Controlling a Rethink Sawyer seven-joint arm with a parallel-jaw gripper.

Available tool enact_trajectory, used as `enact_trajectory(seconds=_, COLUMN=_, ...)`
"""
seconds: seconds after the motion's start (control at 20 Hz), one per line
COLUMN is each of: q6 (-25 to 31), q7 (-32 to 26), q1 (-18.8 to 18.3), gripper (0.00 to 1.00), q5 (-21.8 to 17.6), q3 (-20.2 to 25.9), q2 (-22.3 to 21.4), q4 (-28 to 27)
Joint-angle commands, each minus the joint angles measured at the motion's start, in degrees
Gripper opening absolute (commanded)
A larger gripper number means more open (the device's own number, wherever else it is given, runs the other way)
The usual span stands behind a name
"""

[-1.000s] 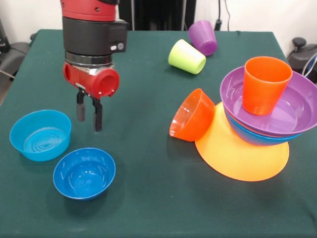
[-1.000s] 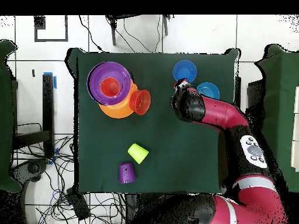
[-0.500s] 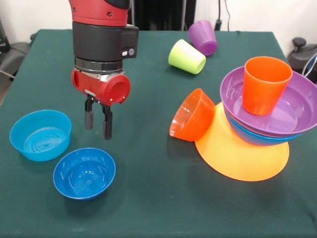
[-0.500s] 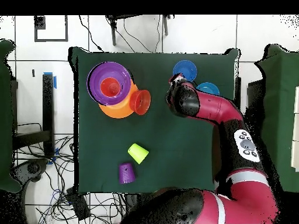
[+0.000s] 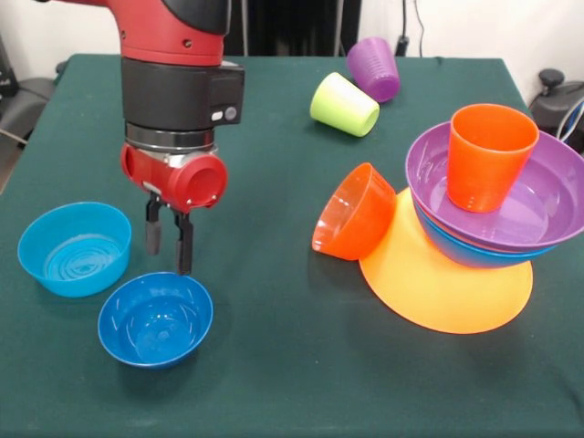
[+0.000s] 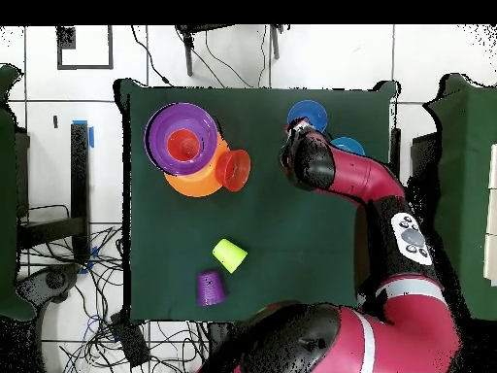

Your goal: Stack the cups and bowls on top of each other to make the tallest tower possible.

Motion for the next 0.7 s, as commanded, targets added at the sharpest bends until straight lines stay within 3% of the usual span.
enact_trajectory(seconds=0.05, q6=-3.3, q7=5.6, q1=-0.2, gripper=1.00, q5=1.8, q3=2.0, q2=3.3, q4=-3.2)
enact_trajectory(seconds=0.7, q6=-4.1, q7=5.1, q1=-1.3, gripper=1.00, q5=4.6, q3=2.9, q2=5.5, q4=-3.0)
